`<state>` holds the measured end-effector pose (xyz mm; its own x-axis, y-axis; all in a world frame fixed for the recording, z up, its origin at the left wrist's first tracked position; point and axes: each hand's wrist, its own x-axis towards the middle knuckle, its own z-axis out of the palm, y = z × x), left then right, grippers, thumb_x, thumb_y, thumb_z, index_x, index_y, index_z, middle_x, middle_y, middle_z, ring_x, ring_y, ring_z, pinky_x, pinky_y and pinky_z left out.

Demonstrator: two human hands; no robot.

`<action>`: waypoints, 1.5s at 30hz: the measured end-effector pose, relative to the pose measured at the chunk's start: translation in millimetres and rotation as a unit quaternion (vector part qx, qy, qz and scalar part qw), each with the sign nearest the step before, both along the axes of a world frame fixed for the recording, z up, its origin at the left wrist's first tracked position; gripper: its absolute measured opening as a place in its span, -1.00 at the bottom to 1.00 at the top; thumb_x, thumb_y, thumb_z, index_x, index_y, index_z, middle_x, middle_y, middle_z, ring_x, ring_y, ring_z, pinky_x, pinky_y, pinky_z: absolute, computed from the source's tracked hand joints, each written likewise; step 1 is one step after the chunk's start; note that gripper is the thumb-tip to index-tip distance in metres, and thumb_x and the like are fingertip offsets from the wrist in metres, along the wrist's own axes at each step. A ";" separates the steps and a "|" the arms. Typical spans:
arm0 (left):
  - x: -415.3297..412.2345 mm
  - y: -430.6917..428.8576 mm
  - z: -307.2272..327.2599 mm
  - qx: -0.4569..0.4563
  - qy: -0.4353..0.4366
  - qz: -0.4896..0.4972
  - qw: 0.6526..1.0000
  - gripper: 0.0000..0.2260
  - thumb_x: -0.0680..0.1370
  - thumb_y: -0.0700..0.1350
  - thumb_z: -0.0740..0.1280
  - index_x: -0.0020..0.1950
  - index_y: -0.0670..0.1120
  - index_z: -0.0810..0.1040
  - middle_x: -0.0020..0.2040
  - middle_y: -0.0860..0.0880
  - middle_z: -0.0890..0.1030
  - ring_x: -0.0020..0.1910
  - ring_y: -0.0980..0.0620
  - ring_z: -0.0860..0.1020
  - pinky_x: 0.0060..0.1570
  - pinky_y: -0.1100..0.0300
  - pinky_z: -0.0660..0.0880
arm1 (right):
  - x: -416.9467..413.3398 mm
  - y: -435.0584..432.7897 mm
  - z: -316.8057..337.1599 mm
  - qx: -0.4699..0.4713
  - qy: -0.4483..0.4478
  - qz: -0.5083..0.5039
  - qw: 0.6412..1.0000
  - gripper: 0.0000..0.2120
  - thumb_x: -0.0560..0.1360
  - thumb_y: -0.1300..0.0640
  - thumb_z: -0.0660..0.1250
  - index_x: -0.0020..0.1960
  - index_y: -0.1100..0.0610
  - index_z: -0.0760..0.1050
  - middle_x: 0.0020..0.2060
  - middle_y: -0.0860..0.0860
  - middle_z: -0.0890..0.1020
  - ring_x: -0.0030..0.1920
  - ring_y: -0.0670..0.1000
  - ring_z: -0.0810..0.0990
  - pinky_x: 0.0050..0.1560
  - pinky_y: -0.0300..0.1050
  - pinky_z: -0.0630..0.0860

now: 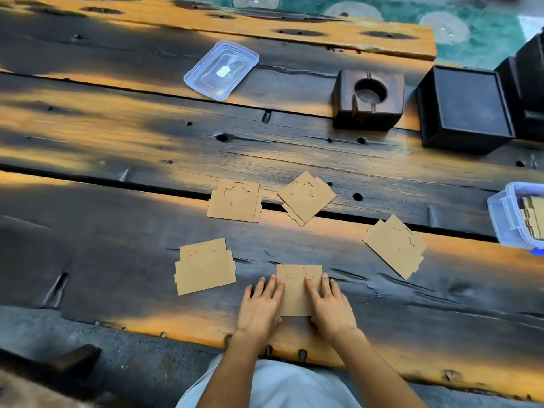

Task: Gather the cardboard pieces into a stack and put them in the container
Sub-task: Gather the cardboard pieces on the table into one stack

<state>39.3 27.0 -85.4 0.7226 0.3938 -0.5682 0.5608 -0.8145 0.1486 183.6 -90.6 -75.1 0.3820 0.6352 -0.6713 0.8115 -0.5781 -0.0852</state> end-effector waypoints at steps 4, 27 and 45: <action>4.0 -0.8 1.9 0.011 -0.008 0.009 1.000 -0.27 0.63 0.07 0.32 0.67 -0.03 -0.01 0.69 -0.08 0.03 0.64 -0.14 0.05 0.56 -0.10 0.09 | 6.3 1.7 1.6 -0.002 0.007 0.025 1.000 -0.24 0.65 0.11 0.22 0.64 0.00 -0.22 0.60 0.32 -0.08 0.58 0.31 0.01 0.51 0.12 0.18; 2.4 55.5 20.8 -0.052 -0.023 0.058 0.997 -0.16 0.57 -0.02 0.44 0.68 0.04 -0.05 0.67 -0.09 0.06 0.63 -0.13 0.10 0.53 -0.07 0.18 | 14.7 46.3 27.8 0.020 0.017 0.060 0.998 -0.10 0.57 -0.20 0.31 0.64 0.01 -0.20 0.50 0.19 0.20 0.47 0.22 0.24 0.45 0.11 0.27; -59.9 136.9 31.4 -0.012 -0.036 0.116 0.993 -0.18 0.53 0.07 0.44 0.66 0.03 0.03 0.60 -0.08 0.19 0.56 -0.12 0.19 0.43 -0.03 0.30 | -28.2 146.8 35.4 0.057 0.039 0.110 0.992 -0.11 0.57 -0.16 0.34 0.64 0.02 -0.17 0.53 0.17 0.13 0.45 0.23 0.29 0.36 0.10 0.36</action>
